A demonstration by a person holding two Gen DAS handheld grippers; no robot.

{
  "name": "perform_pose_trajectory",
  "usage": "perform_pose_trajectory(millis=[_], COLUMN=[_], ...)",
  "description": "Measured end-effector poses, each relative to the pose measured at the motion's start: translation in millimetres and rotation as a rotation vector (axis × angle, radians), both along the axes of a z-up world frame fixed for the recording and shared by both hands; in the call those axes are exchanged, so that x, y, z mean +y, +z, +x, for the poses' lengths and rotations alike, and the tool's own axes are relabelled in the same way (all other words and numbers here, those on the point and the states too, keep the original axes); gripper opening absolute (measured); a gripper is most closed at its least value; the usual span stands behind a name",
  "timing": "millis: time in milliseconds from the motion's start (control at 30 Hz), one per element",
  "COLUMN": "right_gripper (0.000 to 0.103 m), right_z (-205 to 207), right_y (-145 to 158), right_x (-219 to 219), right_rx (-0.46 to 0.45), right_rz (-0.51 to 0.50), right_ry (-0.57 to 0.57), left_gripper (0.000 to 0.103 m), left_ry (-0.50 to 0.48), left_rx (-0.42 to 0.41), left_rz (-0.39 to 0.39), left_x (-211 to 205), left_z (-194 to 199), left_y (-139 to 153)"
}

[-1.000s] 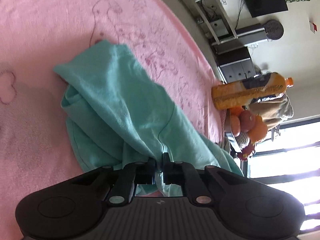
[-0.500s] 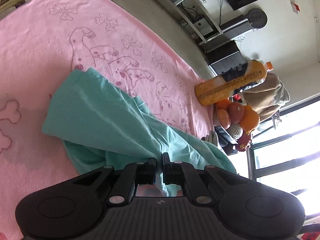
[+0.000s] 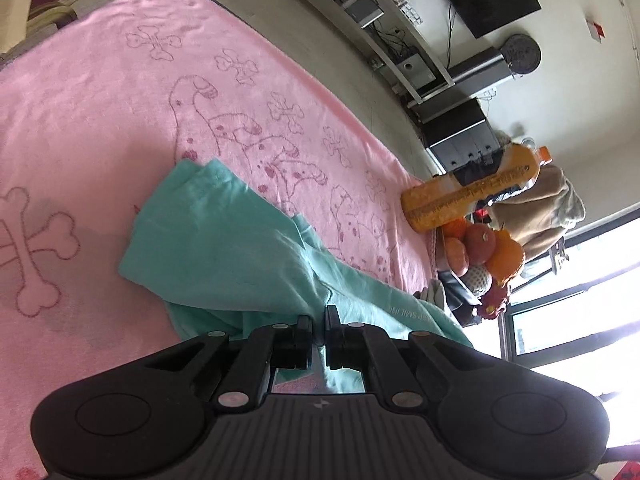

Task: Fold clothes
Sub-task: 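Grasp the shirt with both tools and lift it up off the towel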

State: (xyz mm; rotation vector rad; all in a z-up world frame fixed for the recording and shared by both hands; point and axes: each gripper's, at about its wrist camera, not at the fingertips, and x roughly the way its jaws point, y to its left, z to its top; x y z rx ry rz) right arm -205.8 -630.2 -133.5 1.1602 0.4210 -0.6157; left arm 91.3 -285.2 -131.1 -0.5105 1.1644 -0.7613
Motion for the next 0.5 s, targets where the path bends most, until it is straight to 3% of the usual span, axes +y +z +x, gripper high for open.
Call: perform_pose_trajectory(millis=[100, 200, 400, 500], right_gripper=[0.003, 0.002, 0.002, 0.002], right_z=[-32.5, -44.8, -43.2, -27.3], right_y=[-16.9, -8.4, 76.8, 133.4], right_x=[-14.4, -6.5, 19.0, 35.7], right_rx=[-0.189, -0.25, -0.349, -0.33], right_rz=[0.231, 0.286, 0.101, -0.008], right_ry=[-0.063, -0.066, -0.001, 0.067], left_gripper=[0.003, 0.003, 0.002, 0.002], left_ry=[0.01, 0.04, 0.14, 0.163], left_rx=[-0.005, -0.04, -0.154, -0.267], left_rz=[-0.033, -0.08, -0.189, -0.214], left_x=[9.9, 27.5, 84.8, 107.4], left_z=[0.1, 0.1, 4.4, 0.4], left_y=[13.6, 39.6, 111.8, 164.6])
